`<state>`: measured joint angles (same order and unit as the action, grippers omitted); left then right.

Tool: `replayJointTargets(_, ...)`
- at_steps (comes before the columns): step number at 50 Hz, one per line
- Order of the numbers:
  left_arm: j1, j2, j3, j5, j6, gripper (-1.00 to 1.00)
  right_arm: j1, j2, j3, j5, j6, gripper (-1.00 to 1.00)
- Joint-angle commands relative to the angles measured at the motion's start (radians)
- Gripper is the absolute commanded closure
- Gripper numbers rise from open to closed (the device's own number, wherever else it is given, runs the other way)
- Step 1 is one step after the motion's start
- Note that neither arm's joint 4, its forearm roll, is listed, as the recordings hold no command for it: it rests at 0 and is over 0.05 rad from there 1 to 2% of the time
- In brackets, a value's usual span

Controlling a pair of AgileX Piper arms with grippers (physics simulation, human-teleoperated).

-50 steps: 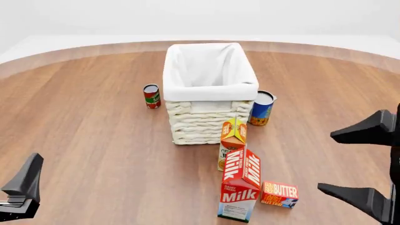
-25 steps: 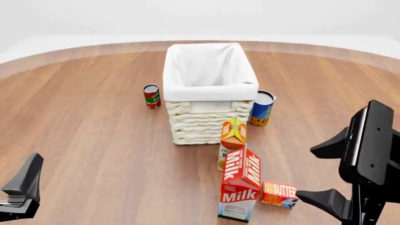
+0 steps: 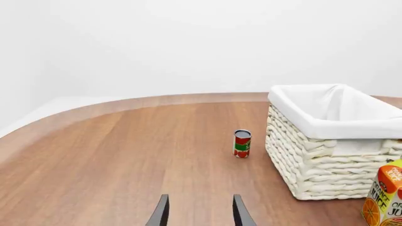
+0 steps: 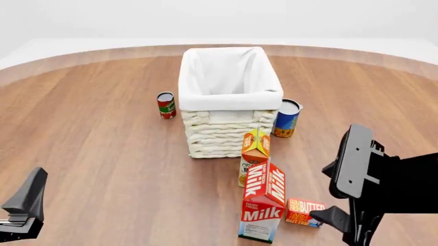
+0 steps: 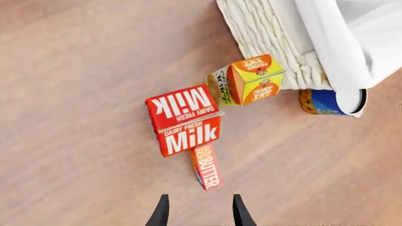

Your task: Pick up the butter and put it in the basket.

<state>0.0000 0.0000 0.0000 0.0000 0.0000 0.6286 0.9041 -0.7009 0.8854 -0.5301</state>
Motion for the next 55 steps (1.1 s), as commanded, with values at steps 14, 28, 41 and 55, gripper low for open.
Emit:
replayJointTargets(14, 0.000, 0.000, 0.000, 0.000, 0.000, -1.00, -0.194, 0.149, 0.010, -0.095, -0.173, -1.00)
replayJointTargets(28, 0.000, 0.000, 0.000, 0.000, 0.000, -1.00, -0.246, 0.193, 0.013, -0.143, -0.220, -1.00)
replayJointTargets(41, 0.000, 0.000, 0.000, 0.000, 0.000, -1.00, -0.230, 0.209, 0.067, -0.207, -0.210, -1.00)
replayJointTargets(55, 0.000, 0.000, 0.000, 0.000, 0.000, -1.00, -0.213, 0.228, 0.095, -0.250, -0.204, -1.00)
